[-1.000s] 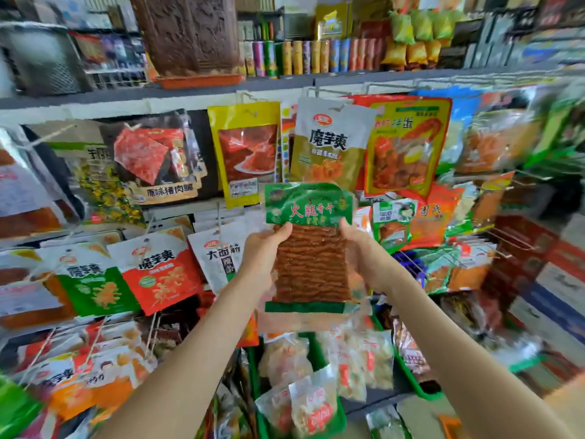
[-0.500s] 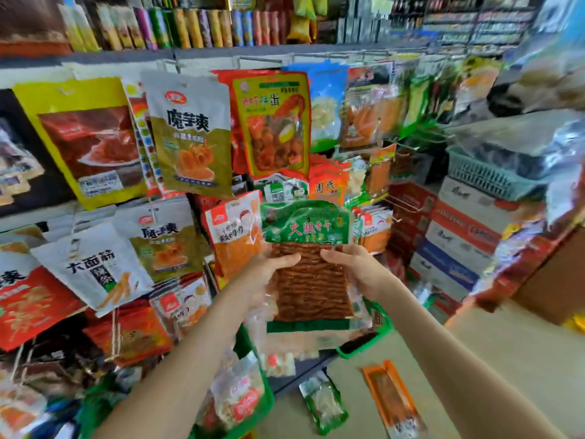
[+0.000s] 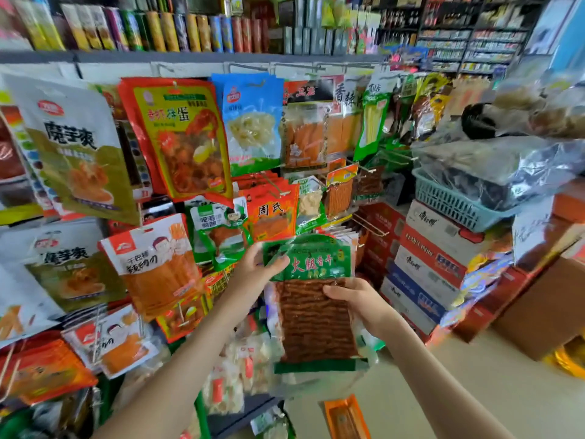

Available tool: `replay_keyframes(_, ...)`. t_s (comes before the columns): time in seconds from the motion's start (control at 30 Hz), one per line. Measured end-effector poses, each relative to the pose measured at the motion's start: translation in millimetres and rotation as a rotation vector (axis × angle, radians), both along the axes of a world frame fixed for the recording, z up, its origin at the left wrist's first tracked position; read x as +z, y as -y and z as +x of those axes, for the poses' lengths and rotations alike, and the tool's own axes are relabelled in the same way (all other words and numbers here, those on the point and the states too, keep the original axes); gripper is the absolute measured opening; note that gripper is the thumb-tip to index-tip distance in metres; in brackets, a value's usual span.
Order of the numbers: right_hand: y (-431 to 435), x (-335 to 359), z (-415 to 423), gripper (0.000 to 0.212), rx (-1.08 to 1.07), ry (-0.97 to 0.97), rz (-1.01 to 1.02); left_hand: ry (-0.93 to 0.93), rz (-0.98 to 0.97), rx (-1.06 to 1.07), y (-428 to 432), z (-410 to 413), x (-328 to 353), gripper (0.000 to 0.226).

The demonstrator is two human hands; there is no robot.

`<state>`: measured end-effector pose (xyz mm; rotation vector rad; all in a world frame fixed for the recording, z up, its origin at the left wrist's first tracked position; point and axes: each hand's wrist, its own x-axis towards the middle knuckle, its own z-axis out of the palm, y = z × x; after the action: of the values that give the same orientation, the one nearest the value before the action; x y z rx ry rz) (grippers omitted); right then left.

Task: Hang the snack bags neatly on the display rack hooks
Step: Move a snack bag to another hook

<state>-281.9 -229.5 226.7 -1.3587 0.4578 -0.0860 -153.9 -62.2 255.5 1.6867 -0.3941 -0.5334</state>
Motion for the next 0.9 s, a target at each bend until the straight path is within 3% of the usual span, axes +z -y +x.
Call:
replay_keyframes(0.1,32,4,13,0.008,0.011,0.005,-0.013,0.156,0.02,-0.018,42,19,-1,0.075)
replay_keyframes(0.23,81,12,29,0.003,-0.064,-0.027,0.04,0.25,-0.016,0.073,105,41,-9,0.028)
replay_keyframes(0.37,144,30,44,0.044,-0.155,0.135,0.06,0.233,0.033,0.039,167,54,-7,0.042)
replay_keyframes(0.47,192,48,50,0.041,-0.218,0.186,-0.127,0.321,0.127,0.008,214,59,-9,0.065)
replay_keyframes(0.57,232,60,55,0.016,-0.188,0.148,-0.358,0.367,0.145,-0.039,252,60,-11,0.064)
replay_keyframes(0.63,261,63,64,0.015,-0.109,0.068,-0.562,0.381,0.186,-0.077,277,61,-12,0.061)
replay_keyframes(0.7,292,62,80,0.015,0.026,-0.063,-0.842,0.399,0.25,-0.126,302,63,-16,0.048)
replay_keyframes(0.8,339,56,104,0.017,0.149,-0.19,-1.149,0.375,0.263,-0.153,340,68,-24,0.004)
replay_keyframes(0.9,387,44,124,0.018,0.206,-0.177,-1.187,0.376,0.301,-0.083,385,76,-34,0.032)
